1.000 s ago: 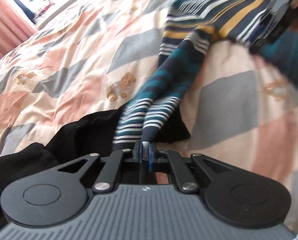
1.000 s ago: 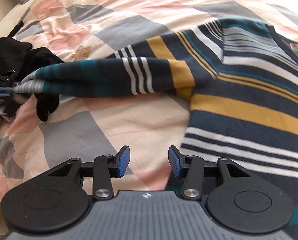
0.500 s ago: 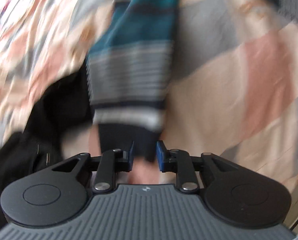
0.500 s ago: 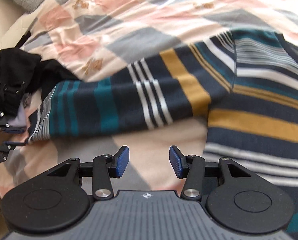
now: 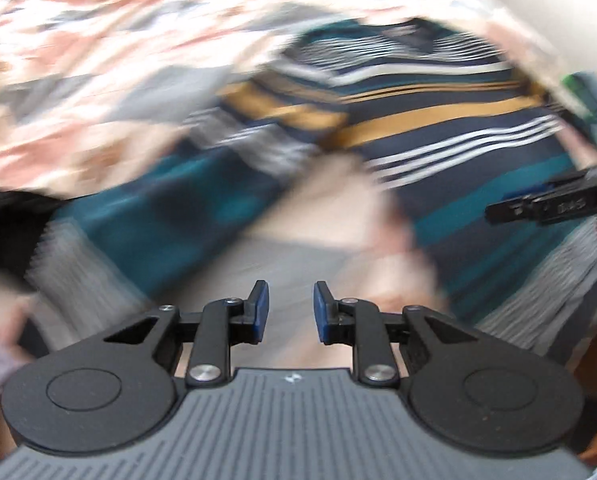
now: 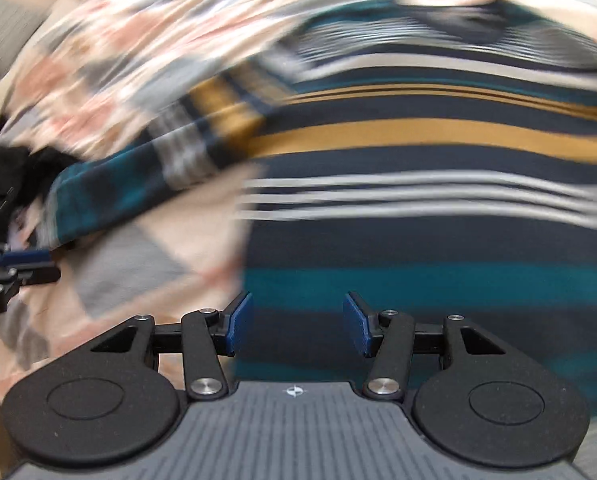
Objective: Fold clothes
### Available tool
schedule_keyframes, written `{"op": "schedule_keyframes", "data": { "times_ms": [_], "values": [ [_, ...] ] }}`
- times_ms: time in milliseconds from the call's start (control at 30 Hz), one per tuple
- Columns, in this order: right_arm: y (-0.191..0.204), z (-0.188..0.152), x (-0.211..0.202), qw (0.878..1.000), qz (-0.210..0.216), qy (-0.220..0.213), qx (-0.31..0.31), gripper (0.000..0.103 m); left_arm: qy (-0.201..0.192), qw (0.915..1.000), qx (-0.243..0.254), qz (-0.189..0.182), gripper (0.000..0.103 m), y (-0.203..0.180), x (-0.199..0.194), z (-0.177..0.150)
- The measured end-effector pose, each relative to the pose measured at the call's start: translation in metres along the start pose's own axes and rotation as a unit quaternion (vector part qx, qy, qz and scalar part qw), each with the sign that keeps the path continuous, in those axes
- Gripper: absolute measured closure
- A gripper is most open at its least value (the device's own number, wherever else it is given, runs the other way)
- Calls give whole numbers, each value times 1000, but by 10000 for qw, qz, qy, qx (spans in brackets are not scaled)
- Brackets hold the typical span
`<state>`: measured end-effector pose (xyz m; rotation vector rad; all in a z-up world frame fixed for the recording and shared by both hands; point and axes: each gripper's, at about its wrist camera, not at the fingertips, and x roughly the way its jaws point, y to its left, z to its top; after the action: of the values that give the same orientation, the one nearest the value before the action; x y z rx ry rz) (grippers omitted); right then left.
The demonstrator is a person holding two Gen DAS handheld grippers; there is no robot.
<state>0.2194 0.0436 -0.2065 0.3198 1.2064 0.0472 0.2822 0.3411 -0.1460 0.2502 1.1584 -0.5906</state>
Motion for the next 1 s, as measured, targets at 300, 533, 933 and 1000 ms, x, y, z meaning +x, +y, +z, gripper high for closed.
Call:
{"op": "schedule_keyframes", "data": {
  "times_ms": [300,533,933,1000],
  "values": [
    [-254,-74,-136,9823,-1170,-894,1158,56,-236,9932,1057,-430,83,-201,52,53],
    [-472,-106,-201,9672,-1569,-1360,1463,60,-91,9990,385,-227,83,-352,109,77],
    [-607,-57,-212,9811,-305,-1773,708,100,66,9974,718,-13,74,-498,141,148],
    [-610,-44,-235,9791,87,-1888,754,100,110,9973,722,90,74,-505,142,152]
  ]
}}
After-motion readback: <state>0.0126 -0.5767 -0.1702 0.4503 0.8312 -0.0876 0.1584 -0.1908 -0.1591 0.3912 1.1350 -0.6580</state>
